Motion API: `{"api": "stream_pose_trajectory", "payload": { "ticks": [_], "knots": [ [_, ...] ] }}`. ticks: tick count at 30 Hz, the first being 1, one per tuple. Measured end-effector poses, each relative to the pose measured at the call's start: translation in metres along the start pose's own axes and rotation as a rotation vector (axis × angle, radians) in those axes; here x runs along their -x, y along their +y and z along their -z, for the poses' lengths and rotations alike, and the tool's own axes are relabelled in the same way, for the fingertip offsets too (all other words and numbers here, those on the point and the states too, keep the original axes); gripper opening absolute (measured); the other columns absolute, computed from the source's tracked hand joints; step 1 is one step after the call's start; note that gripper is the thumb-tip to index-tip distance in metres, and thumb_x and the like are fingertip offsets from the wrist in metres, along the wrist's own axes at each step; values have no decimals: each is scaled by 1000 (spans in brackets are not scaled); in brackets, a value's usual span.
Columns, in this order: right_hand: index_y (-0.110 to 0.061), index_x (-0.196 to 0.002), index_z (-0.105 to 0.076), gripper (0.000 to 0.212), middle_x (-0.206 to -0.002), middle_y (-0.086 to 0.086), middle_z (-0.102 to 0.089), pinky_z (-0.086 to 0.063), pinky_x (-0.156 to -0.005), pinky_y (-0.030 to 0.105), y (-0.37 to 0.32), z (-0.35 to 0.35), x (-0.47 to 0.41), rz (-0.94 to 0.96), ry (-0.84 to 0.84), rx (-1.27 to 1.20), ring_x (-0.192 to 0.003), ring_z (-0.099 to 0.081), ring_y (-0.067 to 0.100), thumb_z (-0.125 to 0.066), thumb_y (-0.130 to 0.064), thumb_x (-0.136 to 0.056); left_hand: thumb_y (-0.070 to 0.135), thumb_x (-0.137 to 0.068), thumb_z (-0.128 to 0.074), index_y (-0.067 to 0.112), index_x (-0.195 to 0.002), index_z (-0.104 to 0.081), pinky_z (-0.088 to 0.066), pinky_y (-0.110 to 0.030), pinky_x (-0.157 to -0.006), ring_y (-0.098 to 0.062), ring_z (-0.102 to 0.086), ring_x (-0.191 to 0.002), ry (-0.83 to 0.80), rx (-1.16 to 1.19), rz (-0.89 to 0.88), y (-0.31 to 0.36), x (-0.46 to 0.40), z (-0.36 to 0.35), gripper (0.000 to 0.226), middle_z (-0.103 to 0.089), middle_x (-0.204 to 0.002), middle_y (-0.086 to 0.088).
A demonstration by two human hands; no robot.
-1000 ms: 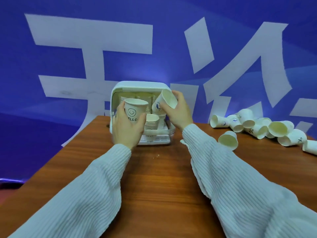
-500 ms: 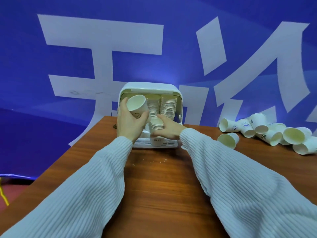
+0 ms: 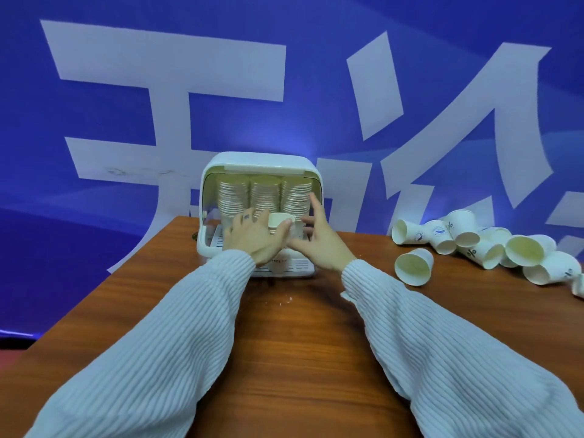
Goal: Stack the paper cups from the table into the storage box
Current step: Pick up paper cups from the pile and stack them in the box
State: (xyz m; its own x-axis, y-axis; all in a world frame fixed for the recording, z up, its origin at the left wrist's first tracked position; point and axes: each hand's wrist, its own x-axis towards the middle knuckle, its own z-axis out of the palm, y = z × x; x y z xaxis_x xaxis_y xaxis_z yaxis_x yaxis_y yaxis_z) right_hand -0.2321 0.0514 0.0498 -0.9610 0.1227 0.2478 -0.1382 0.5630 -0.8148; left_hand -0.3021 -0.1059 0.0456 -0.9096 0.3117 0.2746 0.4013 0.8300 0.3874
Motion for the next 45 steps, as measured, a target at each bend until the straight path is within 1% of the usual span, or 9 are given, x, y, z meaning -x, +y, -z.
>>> {"api": "stream_pose_trajectory", "payload": {
  "ticks": [6,12,15,22,25,29,33,38,45],
  "knots": [
    [-32,-158,-32,73,-148,-2,-49,-43,-102,29,31,42,41,-38,336,208,-132,-50,13,-66,-23,-95,72,-97,-26,21,-156,-35,-21,-58,-118,-36,-21,-151,-105,-128,78,-15,-2,15,78,-21,-167,-10],
    [-29,-138,-56,47,-144,1,-52,-43,-108,45,60,100,75,-271,540,551,-135,-47,25,-56,-32,-92,44,-101,-51,15,-139,-57,-38,-47,-113,-34,-46,-135,-85,-35,-191,4,-10,9,48,-51,-143,-18],
    [-26,-139,-57,51,-149,6,-48,-36,-115,46,75,125,90,-417,491,783,-141,-40,28,-56,-38,-90,37,-99,-50,13,-107,-66,-42,-47,-103,-39,-53,-119,-2,-206,-260,9,-14,3,30,-56,-122,-16],
    [-28,-143,-55,46,-154,4,-43,-44,-106,46,100,151,106,-540,296,881,-140,-41,29,-53,-33,-98,36,-97,-54,10,-118,-66,-45,-48,-102,-38,-55,-119,28,-214,-158,3,-21,0,35,-58,-125,-22],
    [-31,-129,-66,33,-143,1,-54,-50,-91,43,101,160,106,-467,342,962,-128,-50,26,-50,-24,-102,47,-90,-63,16,-127,-64,-42,-55,-107,-37,-41,-137,207,-173,-157,2,-19,-4,48,-57,-134,-19],
    [-35,-117,-74,32,-119,-5,-70,-53,-81,38,90,158,107,-272,667,754,-109,-63,23,-52,-21,-98,44,-84,-58,10,-128,-62,-43,-52,-106,-39,-50,-127,476,92,-597,45,13,-13,56,-61,-129,-13],
    [-28,-106,-80,20,-100,-14,-76,-55,-84,27,66,129,103,-178,559,178,-98,-69,8,-62,-25,-96,63,-75,-71,28,-161,-22,-40,-50,-114,-29,-41,-141,72,102,-810,116,59,-53,105,-43,-155,-6],
    [-29,-101,-74,14,-97,-12,-76,-57,-93,37,93,128,110,-148,655,-93,-95,-70,4,-64,-38,-96,37,-85,-74,33,-162,-4,-46,-40,-103,-27,-54,-130,-51,387,-527,167,83,-103,104,-47,-152,-4],
    [-31,-129,-60,33,-129,-5,-61,-47,-101,39,158,194,82,-289,937,320,-121,-55,17,-56,-38,-97,46,-88,-73,42,-160,1,-40,-35,-106,-18,-41,-141,-153,530,-500,190,88,-133,103,-39,-157,9]
  ]
}}
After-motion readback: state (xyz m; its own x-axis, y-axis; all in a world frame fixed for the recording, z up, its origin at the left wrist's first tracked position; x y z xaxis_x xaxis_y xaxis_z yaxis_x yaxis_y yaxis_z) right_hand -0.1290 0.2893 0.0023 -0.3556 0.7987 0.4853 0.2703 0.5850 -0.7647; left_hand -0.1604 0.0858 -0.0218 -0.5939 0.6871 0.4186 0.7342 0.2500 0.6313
